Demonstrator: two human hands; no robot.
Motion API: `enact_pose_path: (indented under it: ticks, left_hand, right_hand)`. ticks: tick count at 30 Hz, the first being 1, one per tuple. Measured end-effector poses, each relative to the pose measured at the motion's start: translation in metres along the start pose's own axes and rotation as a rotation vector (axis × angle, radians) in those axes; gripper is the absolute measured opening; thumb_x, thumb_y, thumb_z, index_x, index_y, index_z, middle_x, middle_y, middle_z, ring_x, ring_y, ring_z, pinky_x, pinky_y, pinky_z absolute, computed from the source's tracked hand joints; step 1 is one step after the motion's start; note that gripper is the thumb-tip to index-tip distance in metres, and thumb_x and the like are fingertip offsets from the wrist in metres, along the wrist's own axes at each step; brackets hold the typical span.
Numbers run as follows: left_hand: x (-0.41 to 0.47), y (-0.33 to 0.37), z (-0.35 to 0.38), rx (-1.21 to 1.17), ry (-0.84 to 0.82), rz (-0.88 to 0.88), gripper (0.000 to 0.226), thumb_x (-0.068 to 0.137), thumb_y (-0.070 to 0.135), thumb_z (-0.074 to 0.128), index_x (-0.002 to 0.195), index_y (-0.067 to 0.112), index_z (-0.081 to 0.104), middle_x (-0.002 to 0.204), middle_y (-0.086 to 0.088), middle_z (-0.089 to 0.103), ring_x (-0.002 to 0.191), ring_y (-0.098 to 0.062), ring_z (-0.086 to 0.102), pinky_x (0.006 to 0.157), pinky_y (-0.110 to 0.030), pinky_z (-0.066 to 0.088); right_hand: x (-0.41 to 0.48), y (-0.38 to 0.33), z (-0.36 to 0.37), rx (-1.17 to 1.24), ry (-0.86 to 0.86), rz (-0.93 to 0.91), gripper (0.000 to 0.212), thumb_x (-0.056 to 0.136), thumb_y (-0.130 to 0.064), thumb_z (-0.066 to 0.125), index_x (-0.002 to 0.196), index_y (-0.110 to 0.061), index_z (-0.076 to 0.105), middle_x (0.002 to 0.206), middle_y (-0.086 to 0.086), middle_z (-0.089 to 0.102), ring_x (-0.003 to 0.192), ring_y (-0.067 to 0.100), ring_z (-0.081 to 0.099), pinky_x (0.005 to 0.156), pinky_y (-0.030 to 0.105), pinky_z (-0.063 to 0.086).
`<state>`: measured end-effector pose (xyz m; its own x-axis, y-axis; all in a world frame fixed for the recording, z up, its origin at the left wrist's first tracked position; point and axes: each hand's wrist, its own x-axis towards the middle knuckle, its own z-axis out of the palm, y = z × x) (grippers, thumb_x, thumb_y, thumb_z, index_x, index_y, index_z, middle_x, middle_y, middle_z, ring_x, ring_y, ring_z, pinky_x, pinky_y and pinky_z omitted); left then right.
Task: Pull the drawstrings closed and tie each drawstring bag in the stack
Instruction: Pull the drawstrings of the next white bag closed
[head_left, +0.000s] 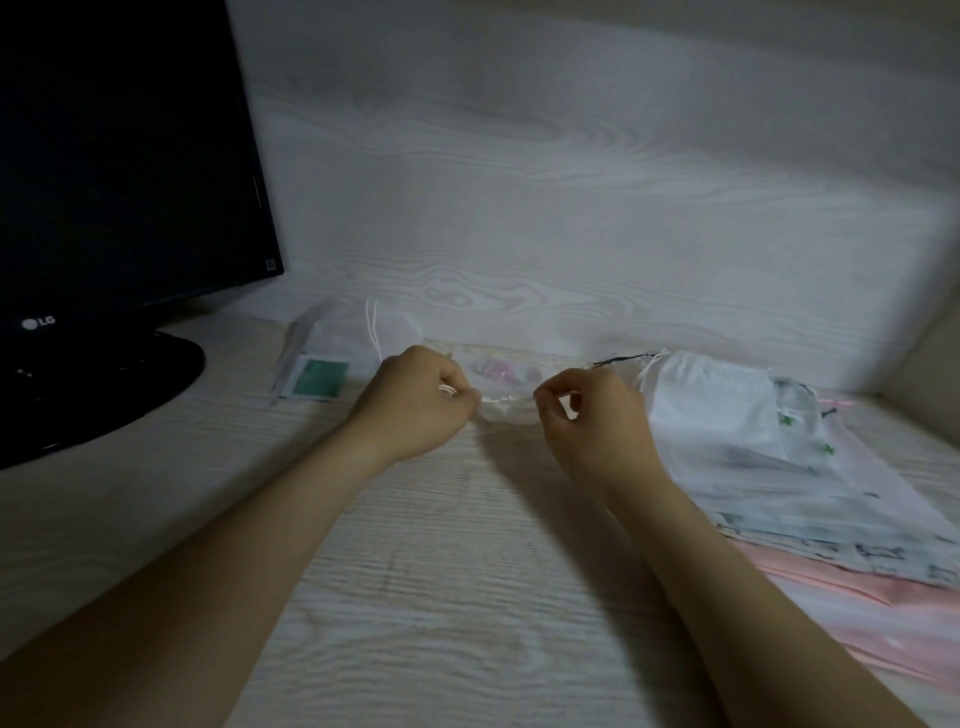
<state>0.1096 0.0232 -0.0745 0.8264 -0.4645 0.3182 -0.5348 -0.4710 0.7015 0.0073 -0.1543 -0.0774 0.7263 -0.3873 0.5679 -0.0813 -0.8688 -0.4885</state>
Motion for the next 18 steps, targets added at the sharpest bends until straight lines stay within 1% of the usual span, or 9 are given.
enact_pose_path:
  ticks: [2, 4, 6, 7, 8, 10, 13, 15, 18]
  left_hand:
    - [-0.0005, -0.0014, 0.0007, -0.003, -0.019, 0.005, 0.019, 0.093, 0.032, 0.075, 0.078, 0.022, 0.077, 0.119, 0.003, 0.078, 0.121, -0.012, 0.067, 0.097, -0.022, 0.047]
    - [0.0000, -0.0024, 0.0014, 0.022, -0.006, 0.011, 0.022, 0.093, 0.030, 0.074, 0.073, 0.021, 0.076, 0.111, 0.003, 0.079, 0.116, -0.012, 0.069, 0.096, -0.025, 0.052]
    - [-0.0001, -0.0008, 0.0005, 0.029, 0.019, 0.006, 0.023, 0.091, 0.030, 0.074, 0.071, 0.021, 0.077, 0.104, 0.005, 0.080, 0.111, -0.010, 0.070, 0.087, -0.020, 0.054]
    - [-0.0003, 0.0004, -0.0002, 0.018, 0.021, 0.007, 0.023, 0.091, 0.031, 0.075, 0.071, 0.021, 0.078, 0.105, 0.006, 0.080, 0.114, -0.008, 0.069, 0.084, -0.016, 0.051]
    - [-0.0004, 0.0013, -0.0012, 0.001, 0.015, 0.013, 0.022, 0.091, 0.035, 0.076, 0.073, 0.024, 0.080, 0.111, 0.007, 0.079, 0.116, -0.006, 0.067, 0.084, -0.016, 0.048]
    - [-0.0005, 0.0020, -0.0023, -0.047, -0.009, 0.032, 0.020, 0.091, 0.045, 0.079, 0.080, 0.028, 0.082, 0.117, 0.009, 0.078, 0.117, -0.004, 0.066, 0.095, -0.024, 0.049]
    - [0.0002, 0.0016, -0.0009, -0.098, -0.018, 0.036, 0.017, 0.090, 0.046, 0.081, 0.082, 0.031, 0.083, 0.114, 0.011, 0.078, 0.115, -0.004, 0.067, 0.102, -0.031, 0.051]
    - [0.0018, 0.0004, -0.0004, -0.127, -0.008, 0.019, 0.014, 0.089, 0.043, 0.083, 0.082, 0.031, 0.083, 0.113, 0.011, 0.079, 0.114, -0.004, 0.068, 0.102, -0.030, 0.052]
    - [0.0037, -0.0026, -0.0009, -0.163, 0.011, -0.011, 0.010, 0.088, 0.039, 0.085, 0.085, 0.030, 0.083, 0.120, 0.008, 0.077, 0.118, -0.005, 0.067, 0.108, -0.033, 0.051]
  right_hand:
    - [0.0002, 0.0008, -0.0012, 0.004, 0.010, 0.011, 0.016, 0.095, -0.023, 0.066, 0.093, -0.020, 0.082, 0.093, -0.008, 0.077, 0.092, 0.017, 0.065, 0.084, 0.030, 0.045]
    - [-0.0007, -0.0017, -0.0015, 0.005, 0.011, 0.015, 0.016, 0.094, -0.024, 0.066, 0.092, -0.021, 0.082, 0.095, -0.010, 0.078, 0.095, 0.015, 0.065, 0.087, 0.029, 0.044]
    - [-0.0003, -0.0026, -0.0004, 0.001, 0.018, 0.012, 0.017, 0.094, -0.029, 0.068, 0.092, -0.022, 0.082, 0.096, -0.009, 0.079, 0.099, 0.017, 0.067, 0.092, 0.034, 0.047]
    - [0.0003, -0.0021, 0.0001, 0.001, 0.024, 0.018, 0.018, 0.094, -0.034, 0.069, 0.092, -0.021, 0.082, 0.097, -0.009, 0.079, 0.100, 0.017, 0.068, 0.094, 0.036, 0.048]
    - [0.0007, -0.0013, 0.0002, 0.001, 0.025, 0.030, 0.021, 0.094, -0.039, 0.069, 0.092, -0.021, 0.081, 0.098, -0.008, 0.078, 0.101, 0.018, 0.068, 0.095, 0.037, 0.049]
    - [0.0010, 0.0008, -0.0001, 0.026, 0.015, 0.069, 0.029, 0.094, -0.049, 0.067, 0.093, -0.023, 0.080, 0.099, -0.008, 0.077, 0.103, 0.019, 0.067, 0.096, 0.040, 0.049]
    - [-0.0004, 0.0024, -0.0013, 0.109, -0.015, 0.143, 0.035, 0.093, -0.058, 0.065, 0.092, -0.026, 0.078, 0.098, -0.011, 0.074, 0.102, 0.017, 0.065, 0.093, 0.041, 0.050]
    - [-0.0009, 0.0011, -0.0019, 0.148, -0.029, 0.181, 0.029, 0.092, -0.053, 0.069, 0.090, -0.025, 0.078, 0.092, -0.012, 0.072, 0.095, 0.011, 0.064, 0.087, 0.037, 0.050]
    - [-0.0008, -0.0033, -0.0046, 0.178, -0.055, 0.229, 0.019, 0.087, -0.042, 0.075, 0.082, -0.024, 0.077, 0.055, -0.020, 0.056, 0.059, -0.004, 0.055, 0.064, 0.027, 0.041]
